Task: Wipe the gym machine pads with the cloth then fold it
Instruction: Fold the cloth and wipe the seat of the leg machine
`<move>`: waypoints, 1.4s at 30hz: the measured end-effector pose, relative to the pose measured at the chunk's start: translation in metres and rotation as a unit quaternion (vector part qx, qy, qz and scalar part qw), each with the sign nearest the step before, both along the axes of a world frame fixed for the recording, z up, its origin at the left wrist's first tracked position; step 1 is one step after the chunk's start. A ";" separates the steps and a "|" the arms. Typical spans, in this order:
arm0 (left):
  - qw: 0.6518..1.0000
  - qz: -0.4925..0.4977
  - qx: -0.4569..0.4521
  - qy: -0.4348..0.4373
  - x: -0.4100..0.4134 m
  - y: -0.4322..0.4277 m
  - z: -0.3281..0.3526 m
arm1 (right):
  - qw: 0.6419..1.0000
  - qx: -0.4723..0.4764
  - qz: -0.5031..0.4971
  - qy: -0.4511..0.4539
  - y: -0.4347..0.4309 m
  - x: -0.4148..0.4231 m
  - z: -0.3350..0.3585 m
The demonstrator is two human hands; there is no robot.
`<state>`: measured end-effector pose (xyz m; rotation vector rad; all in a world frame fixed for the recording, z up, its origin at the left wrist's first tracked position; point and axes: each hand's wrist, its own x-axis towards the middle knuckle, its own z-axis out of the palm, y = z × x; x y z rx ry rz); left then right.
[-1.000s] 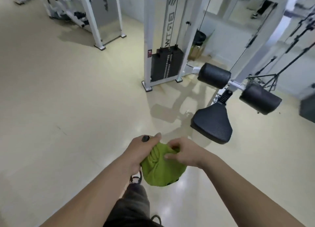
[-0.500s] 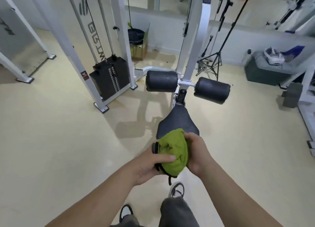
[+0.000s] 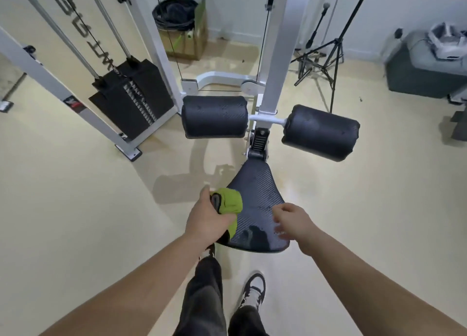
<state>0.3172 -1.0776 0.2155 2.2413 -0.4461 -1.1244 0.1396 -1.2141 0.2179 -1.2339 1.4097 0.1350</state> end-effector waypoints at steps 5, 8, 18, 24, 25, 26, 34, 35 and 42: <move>0.900 -0.305 0.007 -0.311 0.007 -0.051 -0.086 | 0.997 -0.050 0.002 0.062 -0.045 0.023 -0.078; 0.874 -0.424 0.111 -0.210 -0.013 -0.034 -0.136 | 0.986 -0.061 0.081 0.130 -0.056 0.022 -0.120; 0.815 -0.490 0.093 -0.295 0.009 -0.050 -0.189 | 0.939 -0.092 0.208 0.259 -0.080 0.006 -0.173; 0.896 -0.314 0.117 -0.290 0.004 -0.090 -0.207 | 0.945 -0.047 0.228 0.231 -0.089 0.000 -0.188; 0.905 -0.296 0.116 -0.281 -0.013 -0.084 -0.203 | 0.943 -0.046 0.233 0.233 -0.091 0.000 -0.189; 0.908 -0.300 0.104 -0.273 -0.029 -0.072 -0.200 | 0.942 -0.047 0.234 0.236 -0.092 0.000 -0.190; 0.788 -0.516 -0.027 -0.334 0.033 -0.050 -0.211 | 0.942 -0.033 0.244 0.228 -0.095 0.002 -0.196; 0.823 -0.455 0.014 -0.340 0.039 -0.069 -0.215 | 0.943 -0.029 0.244 0.225 -0.097 0.000 -0.198; 0.871 -0.407 -0.017 -0.275 -0.044 -0.070 -0.207 | 0.977 0.058 0.156 0.137 -0.103 -0.017 -0.211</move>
